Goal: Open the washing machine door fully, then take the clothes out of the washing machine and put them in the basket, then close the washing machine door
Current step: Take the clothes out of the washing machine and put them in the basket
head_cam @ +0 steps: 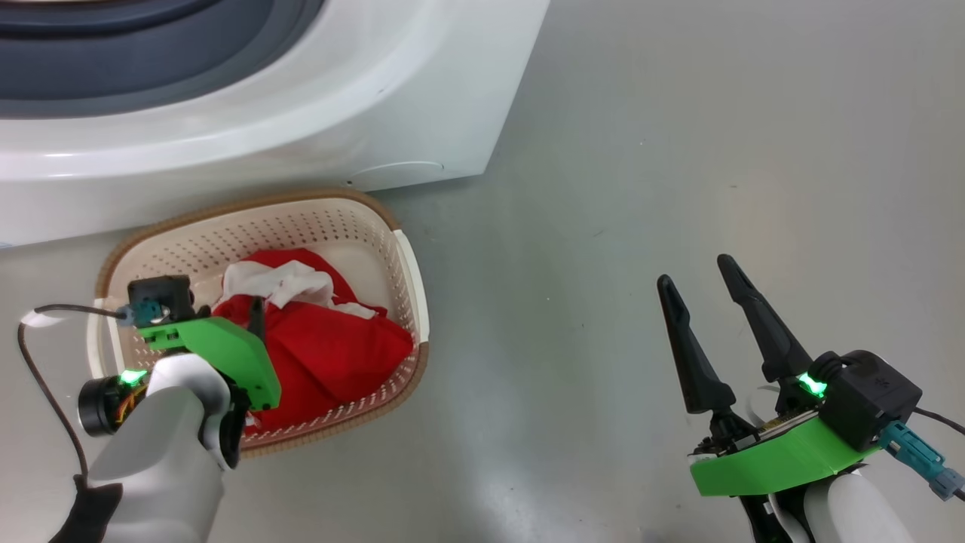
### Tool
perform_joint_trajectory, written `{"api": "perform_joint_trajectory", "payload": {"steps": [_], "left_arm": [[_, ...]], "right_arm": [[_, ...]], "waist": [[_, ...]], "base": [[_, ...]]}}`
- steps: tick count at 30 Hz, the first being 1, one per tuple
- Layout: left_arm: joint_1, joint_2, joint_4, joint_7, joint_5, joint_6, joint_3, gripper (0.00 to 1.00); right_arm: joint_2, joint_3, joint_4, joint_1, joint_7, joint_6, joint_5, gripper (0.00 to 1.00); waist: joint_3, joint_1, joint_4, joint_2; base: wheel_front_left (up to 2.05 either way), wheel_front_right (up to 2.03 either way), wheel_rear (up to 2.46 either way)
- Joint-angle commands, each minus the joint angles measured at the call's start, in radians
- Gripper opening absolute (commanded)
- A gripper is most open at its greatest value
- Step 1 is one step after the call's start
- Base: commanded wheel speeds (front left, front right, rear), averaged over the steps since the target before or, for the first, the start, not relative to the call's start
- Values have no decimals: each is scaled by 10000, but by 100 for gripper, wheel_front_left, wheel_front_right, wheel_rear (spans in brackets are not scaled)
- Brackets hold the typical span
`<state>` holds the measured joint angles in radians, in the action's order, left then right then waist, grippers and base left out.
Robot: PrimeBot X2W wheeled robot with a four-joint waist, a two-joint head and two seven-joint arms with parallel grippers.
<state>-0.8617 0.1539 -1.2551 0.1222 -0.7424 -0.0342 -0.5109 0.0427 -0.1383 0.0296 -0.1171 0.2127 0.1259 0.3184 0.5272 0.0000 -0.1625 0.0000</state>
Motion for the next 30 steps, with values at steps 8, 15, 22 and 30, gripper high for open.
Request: {"api": "perform_joint_trajectory", "payload": {"steps": [8, 15, 22, 30], "left_arm": [[101, 197, 557, 990, 19, -32, 165, 100], [524, 209, 1442, 1324, -85, -76, 420, 100], [1456, 594, 3866, 1390, 408, -488, 833, 100], [3384, 871, 7705, 1393, 1341, -1322, 1670, 100]], "right_arm": [[75, -51, 205, 151, 30, 48, 56, 100], [75, 64, 278, 319, -99, 48, -44, 100], [75, 289, 454, 513, -294, 48, -232, 100], [75, 498, 600, 728, -447, 48, -384, 100]], "waist": [[-582, 0, 381, 0], [-993, 0, 580, 0], [-1406, 0, 810, 0], [-1941, 0, 1050, 0]], "base": [[0, 0, 0], [0, 0, 0], [0, 0, 0], [0, 0, 0]]}}
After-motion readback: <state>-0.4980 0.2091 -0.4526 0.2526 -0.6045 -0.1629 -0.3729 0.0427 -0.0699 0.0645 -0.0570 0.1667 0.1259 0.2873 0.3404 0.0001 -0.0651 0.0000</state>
